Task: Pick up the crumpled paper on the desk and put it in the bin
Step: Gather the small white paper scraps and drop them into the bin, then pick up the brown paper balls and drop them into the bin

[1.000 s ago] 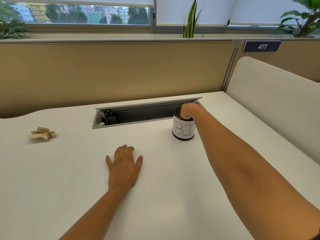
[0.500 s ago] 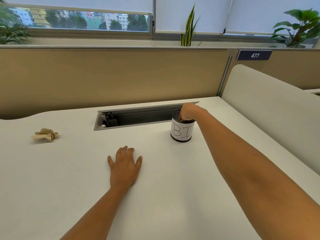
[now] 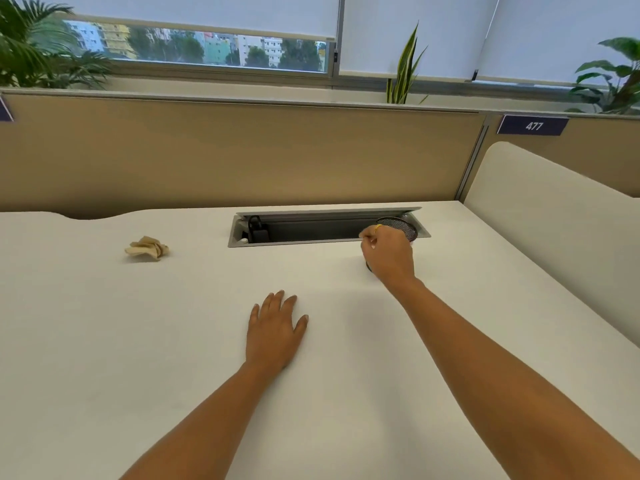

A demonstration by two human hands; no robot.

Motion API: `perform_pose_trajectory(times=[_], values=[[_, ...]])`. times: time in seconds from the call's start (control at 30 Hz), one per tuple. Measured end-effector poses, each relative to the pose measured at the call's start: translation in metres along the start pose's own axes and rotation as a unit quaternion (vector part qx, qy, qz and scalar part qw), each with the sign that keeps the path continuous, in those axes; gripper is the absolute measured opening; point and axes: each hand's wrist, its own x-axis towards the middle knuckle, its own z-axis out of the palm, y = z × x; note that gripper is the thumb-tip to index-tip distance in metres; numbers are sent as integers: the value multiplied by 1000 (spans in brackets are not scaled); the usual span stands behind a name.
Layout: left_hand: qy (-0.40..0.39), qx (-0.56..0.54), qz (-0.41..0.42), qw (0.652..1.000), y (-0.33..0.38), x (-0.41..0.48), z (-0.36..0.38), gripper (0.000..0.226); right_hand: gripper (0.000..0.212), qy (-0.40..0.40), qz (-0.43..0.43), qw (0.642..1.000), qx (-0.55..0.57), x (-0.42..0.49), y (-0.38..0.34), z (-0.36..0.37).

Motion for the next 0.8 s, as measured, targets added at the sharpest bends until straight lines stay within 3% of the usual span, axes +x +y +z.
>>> perform_pose_trajectory(times=[0.3, 0.43, 0.8], values=[[4, 41, -50, 998, -58, -15, -24, 67, 27, -203, -60, 977, -24, -66, -37, 78], [19, 45, -101, 994, -104, -13, -43, 54, 26, -253, -95, 963, -14, -69, -71, 107], [47, 62, -214, 974, -231, 6, -92, 57, 33, -330, -158, 930, 17, -47, -166, 192]])
